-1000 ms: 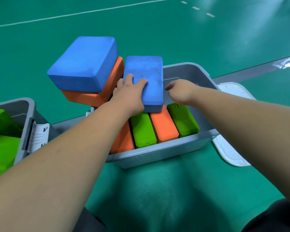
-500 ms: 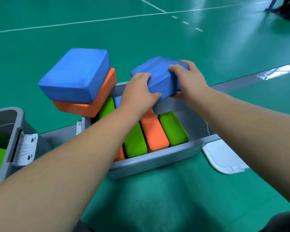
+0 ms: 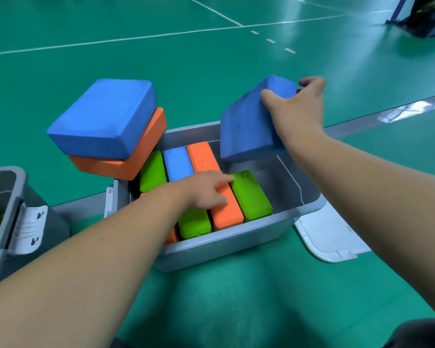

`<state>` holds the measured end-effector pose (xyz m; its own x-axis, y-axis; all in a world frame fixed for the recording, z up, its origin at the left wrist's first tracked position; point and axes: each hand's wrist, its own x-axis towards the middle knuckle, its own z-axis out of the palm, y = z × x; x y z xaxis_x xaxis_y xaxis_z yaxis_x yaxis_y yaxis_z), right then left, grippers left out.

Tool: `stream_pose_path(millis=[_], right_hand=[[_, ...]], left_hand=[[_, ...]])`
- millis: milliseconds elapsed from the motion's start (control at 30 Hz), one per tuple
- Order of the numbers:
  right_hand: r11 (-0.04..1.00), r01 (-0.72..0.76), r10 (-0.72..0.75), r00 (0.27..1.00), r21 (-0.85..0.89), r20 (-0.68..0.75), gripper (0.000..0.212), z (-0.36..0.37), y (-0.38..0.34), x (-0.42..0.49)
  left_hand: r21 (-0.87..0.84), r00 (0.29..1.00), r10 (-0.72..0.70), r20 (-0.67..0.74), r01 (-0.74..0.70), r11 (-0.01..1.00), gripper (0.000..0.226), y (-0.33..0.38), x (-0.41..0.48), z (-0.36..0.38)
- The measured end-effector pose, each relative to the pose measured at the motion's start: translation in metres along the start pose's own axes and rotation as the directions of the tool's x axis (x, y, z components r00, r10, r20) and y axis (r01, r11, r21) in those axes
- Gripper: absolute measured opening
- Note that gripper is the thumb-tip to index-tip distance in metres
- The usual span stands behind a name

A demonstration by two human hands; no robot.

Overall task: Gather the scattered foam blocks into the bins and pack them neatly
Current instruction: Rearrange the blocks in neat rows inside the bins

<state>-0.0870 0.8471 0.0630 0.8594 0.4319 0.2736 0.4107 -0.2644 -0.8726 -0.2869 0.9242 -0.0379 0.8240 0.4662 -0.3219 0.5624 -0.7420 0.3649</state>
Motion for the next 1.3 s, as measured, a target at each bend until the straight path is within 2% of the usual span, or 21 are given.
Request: stream_pose_path(millis=[100,200,300,367,633,733,833,967,1133,1233,1300], right_hand=[[0.996,0.064,-0.060,0.997,-0.070,0.053,0.065,0.008,0.001,-0.004],[0.962,0.166,-0.119,0.970,-0.218,0.213,0.058,0.022,0.007,-0.008],[0.902,0.252,-0.072,0.889,-0.351,0.452,0.077,0.035,0.015,-0.017],[0.883,0.281,-0.024,0.828,-0.377,0.561,0.083,0.041,0.017,-0.024],[0.848,0.339,-0.051,0.817,-0.408,0.574,0.083,0.065,0.023,-0.028],[0.825,0.399,-0.131,0.824,-0.400,0.551,0.078,0.067,0.025,-0.025],[0.820,0.391,-0.125,0.836,-0.418,0.535,0.070,0.072,0.026,-0.017],[0.829,0.344,-0.021,0.807,-0.441,0.590,0.063,0.074,0.029,-0.010],[0.752,0.321,0.264,0.653,-0.575,0.710,0.045,0.078,0.052,-0.022],[0.775,0.269,0.302,0.636,-0.571,0.710,0.041,0.075,0.066,-0.017],[0.826,0.139,0.347,0.639,-0.546,0.687,0.040,0.073,0.073,-0.012]], left_hand=[[0.086,0.999,-0.002,0.036,-0.001,0.996,0.066,-0.005,0.001,0.008],[0.146,0.999,-0.007,0.051,0.000,0.989,0.065,-0.001,0.002,0.013],[0.159,0.997,-0.028,0.072,0.016,0.987,0.064,-0.002,0.002,0.013],[0.153,0.996,-0.035,0.080,0.023,0.988,0.063,-0.004,0.001,0.012],[0.161,0.994,-0.064,0.084,0.049,0.986,0.067,-0.011,-0.003,0.011],[0.169,0.994,-0.079,0.074,0.065,0.983,0.075,-0.014,-0.006,0.009],[0.185,0.994,-0.089,0.062,0.076,0.980,0.083,-0.016,-0.007,0.008],[0.188,0.993,-0.108,0.045,0.098,0.977,0.093,-0.014,-0.006,0.007],[0.163,0.992,-0.122,0.030,0.115,0.980,0.101,-0.016,0.001,0.010],[0.161,0.992,-0.118,0.037,0.110,0.981,0.104,-0.020,0.005,0.009],[0.173,0.994,-0.105,0.036,0.097,0.980,0.104,-0.020,0.006,0.008]])
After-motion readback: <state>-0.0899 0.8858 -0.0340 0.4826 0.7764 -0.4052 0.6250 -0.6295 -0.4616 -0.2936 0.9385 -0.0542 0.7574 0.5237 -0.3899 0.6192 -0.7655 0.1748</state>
